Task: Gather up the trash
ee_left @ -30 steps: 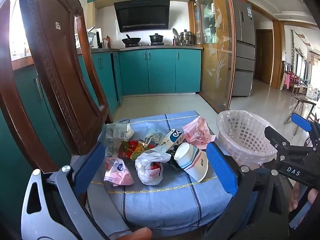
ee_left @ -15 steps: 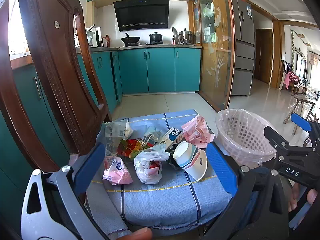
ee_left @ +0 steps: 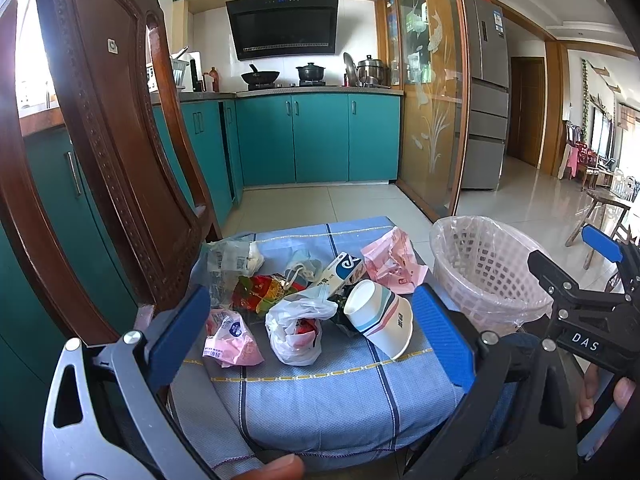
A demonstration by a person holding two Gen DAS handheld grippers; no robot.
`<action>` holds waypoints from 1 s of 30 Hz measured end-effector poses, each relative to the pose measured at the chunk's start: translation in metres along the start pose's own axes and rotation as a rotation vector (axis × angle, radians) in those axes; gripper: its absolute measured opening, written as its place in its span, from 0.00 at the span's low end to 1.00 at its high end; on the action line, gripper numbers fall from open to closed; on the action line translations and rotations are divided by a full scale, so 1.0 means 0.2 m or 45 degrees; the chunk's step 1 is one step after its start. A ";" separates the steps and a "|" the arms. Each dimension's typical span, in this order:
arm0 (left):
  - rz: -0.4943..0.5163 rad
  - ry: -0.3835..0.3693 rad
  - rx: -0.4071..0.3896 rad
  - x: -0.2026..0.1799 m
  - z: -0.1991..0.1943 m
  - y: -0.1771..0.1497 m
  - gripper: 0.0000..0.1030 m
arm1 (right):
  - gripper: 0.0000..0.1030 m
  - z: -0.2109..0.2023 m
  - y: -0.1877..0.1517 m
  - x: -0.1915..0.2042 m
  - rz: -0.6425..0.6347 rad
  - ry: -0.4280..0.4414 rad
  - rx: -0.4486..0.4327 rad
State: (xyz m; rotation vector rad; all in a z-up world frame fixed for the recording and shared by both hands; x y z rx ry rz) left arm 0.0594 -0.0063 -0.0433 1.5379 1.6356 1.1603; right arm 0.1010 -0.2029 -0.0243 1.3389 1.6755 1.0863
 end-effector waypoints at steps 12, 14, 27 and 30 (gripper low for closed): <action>-0.002 -0.002 0.007 0.00 0.02 0.01 0.98 | 0.98 0.00 0.00 0.00 -0.001 -0.002 0.000; -0.002 -0.002 0.010 -0.01 0.02 0.00 0.98 | 0.98 0.00 0.00 0.00 0.000 -0.003 0.000; -0.003 -0.006 0.021 -0.02 0.02 -0.01 0.98 | 0.98 0.00 0.01 -0.01 -0.001 -0.006 -0.003; -0.004 -0.007 0.023 -0.02 0.02 -0.01 0.98 | 0.98 0.00 0.01 -0.02 0.000 -0.007 -0.003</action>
Point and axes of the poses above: each gripper's, at about its wrist camera, not at the fingertips, and z roughly the way its jaws point, x to its left, y to its top, the point moved 8 cm from there along z, roughly the way its jaws point, and after that the axes turned 11 degrees about y, right-handed, at the moved point
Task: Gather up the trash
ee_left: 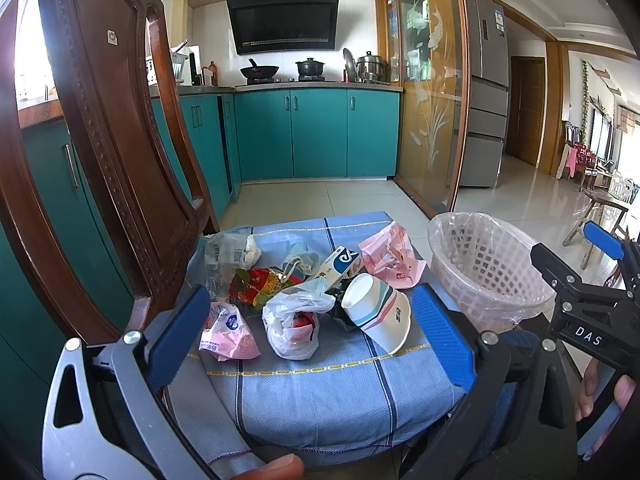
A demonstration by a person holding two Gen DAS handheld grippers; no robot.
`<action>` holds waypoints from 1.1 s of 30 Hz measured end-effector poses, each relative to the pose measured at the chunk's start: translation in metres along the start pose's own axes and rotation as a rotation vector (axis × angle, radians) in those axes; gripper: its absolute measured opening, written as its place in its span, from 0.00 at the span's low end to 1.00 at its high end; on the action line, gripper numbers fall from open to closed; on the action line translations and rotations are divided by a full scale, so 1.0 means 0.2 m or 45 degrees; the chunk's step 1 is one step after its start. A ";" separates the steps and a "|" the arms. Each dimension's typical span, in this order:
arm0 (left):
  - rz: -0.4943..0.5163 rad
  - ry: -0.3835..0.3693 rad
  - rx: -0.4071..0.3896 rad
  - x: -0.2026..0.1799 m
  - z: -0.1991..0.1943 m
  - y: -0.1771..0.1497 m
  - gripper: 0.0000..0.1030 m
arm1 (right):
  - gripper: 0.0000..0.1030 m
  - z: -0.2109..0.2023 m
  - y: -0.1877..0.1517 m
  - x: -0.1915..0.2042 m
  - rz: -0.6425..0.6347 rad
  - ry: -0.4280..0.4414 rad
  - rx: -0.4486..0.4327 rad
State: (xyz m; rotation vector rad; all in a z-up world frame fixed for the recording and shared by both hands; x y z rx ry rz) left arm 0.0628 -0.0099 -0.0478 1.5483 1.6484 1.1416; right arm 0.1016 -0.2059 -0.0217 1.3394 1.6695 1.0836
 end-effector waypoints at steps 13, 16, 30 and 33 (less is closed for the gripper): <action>-0.001 -0.001 0.002 0.00 0.00 0.00 0.98 | 0.98 0.00 0.00 0.00 -0.001 0.002 0.001; -0.001 -0.002 0.002 0.00 0.01 0.00 0.98 | 0.98 0.00 0.01 0.00 -0.002 0.001 -0.001; -0.001 -0.009 0.009 -0.03 -0.02 -0.02 0.98 | 0.98 -0.02 0.03 -0.01 -0.007 -0.005 -0.009; 0.000 -0.011 0.010 -0.03 -0.01 -0.02 0.98 | 0.98 -0.02 0.03 0.00 -0.005 -0.005 -0.008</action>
Point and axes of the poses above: each gripper's, at about its wrist camera, not at the fingertips, and z roughly the way its jaws point, x to its left, y to its top, the point moved 8 cm from there along z, roughly the way its jaws point, and after that the axes turned 11 degrees about y, right-handed, at the moved point
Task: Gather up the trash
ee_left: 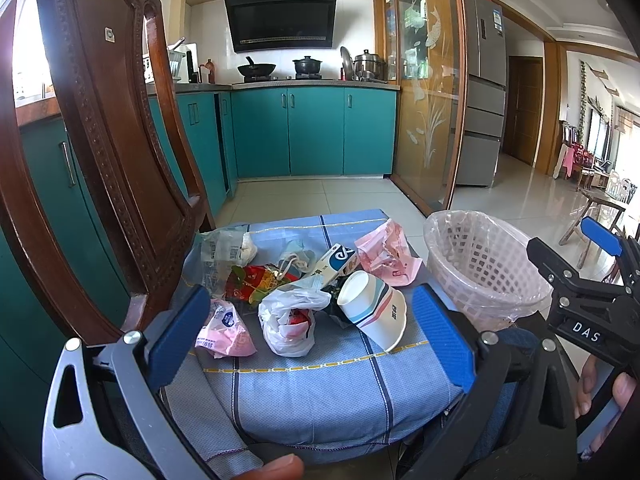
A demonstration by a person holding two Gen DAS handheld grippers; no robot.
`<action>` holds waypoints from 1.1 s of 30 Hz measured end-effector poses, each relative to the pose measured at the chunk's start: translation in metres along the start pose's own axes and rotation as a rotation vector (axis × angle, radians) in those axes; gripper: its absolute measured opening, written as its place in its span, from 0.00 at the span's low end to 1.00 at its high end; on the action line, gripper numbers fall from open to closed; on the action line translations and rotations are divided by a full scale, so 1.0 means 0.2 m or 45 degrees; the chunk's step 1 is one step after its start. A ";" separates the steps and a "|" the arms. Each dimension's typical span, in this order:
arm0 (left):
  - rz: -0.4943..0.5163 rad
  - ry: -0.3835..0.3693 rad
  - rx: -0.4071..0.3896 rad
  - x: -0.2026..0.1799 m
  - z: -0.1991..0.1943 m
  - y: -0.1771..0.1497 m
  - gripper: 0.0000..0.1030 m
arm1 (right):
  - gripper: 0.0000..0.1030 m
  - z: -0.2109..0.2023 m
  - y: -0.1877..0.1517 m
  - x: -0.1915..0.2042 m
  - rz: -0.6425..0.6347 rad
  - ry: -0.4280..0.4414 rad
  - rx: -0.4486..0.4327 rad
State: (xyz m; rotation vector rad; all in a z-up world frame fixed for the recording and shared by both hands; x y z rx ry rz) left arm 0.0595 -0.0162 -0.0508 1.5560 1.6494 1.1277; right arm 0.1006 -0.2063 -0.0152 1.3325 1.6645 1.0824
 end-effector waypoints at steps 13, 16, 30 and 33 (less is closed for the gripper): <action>-0.008 0.001 0.009 0.00 0.00 0.01 0.98 | 0.98 0.00 0.00 0.00 -0.001 0.000 -0.001; -0.006 0.001 0.012 -0.01 -0.01 0.01 0.98 | 0.98 0.00 0.00 0.00 -0.001 -0.001 -0.001; -0.007 0.000 0.041 0.05 0.03 0.04 0.98 | 0.98 0.01 -0.02 -0.02 0.010 -0.018 0.004; -0.008 0.003 0.047 0.05 0.04 0.04 0.98 | 0.98 0.02 -0.02 -0.02 0.013 -0.019 0.011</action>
Point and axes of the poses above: each gripper's, at about its wrist camera, not at the fingertips, and z roughly the way its jaws point, x to its left, y to its top, the point moved 8 cm from there along z, roughly the way its jaws point, and after that the axes turned 11 degrees about y, right-handed, at the moved point
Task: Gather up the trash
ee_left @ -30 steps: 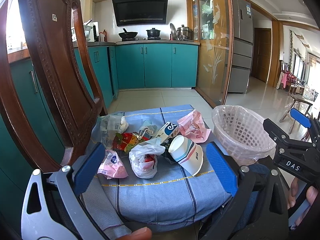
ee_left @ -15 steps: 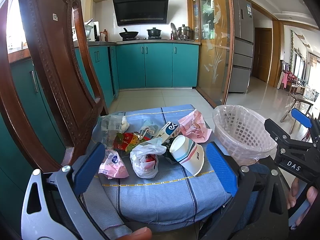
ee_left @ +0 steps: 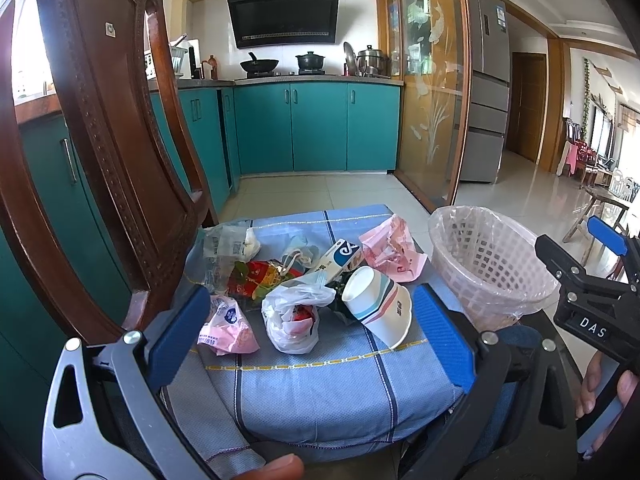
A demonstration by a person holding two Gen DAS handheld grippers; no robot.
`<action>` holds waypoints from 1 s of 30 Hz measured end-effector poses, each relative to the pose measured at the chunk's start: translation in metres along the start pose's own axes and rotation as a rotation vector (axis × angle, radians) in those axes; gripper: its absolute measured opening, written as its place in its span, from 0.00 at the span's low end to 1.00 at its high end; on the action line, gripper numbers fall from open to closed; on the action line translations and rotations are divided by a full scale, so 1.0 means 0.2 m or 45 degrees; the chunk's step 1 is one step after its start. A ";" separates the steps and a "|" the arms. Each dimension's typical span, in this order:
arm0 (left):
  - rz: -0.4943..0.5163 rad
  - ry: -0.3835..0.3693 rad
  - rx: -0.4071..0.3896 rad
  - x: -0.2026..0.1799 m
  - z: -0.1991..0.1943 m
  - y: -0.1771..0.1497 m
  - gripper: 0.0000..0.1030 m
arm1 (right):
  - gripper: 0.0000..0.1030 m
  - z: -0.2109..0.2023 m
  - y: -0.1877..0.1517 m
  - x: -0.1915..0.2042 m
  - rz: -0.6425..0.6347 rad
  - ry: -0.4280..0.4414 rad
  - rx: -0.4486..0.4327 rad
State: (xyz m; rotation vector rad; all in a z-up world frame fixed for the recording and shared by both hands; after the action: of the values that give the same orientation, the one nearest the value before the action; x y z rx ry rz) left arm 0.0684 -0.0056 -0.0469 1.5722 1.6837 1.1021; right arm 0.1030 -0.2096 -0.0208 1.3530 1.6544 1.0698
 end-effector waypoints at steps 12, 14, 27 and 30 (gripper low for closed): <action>0.057 0.078 0.157 0.07 0.20 -0.13 0.98 | 0.98 0.26 -0.06 -0.04 0.073 0.082 0.175; 0.033 0.050 0.188 0.10 0.23 -0.16 0.98 | 0.98 0.37 -0.01 -0.02 0.079 0.191 0.181; -0.062 0.084 0.376 0.27 0.49 -0.31 0.97 | 0.86 0.89 -0.26 0.59 -0.359 0.798 0.577; -0.026 0.063 0.392 0.23 0.54 -0.31 0.97 | 0.86 0.96 -0.32 0.63 -0.399 0.856 0.649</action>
State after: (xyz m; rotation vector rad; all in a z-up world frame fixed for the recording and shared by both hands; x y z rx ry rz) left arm 0.1225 0.0619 -0.1468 1.7191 1.9731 0.9102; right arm 0.2314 -0.0629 -0.1574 1.0073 2.6765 1.0075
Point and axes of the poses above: each gripper's, at about its wrist camera, not at the fingertips, and z roughly the way its jaws point, x to its left, y to its top, the point moved 8 cm from there along z, roughly the way its jaws point, and after that the axes turned 11 degrees about y, right-handed, at the moved point
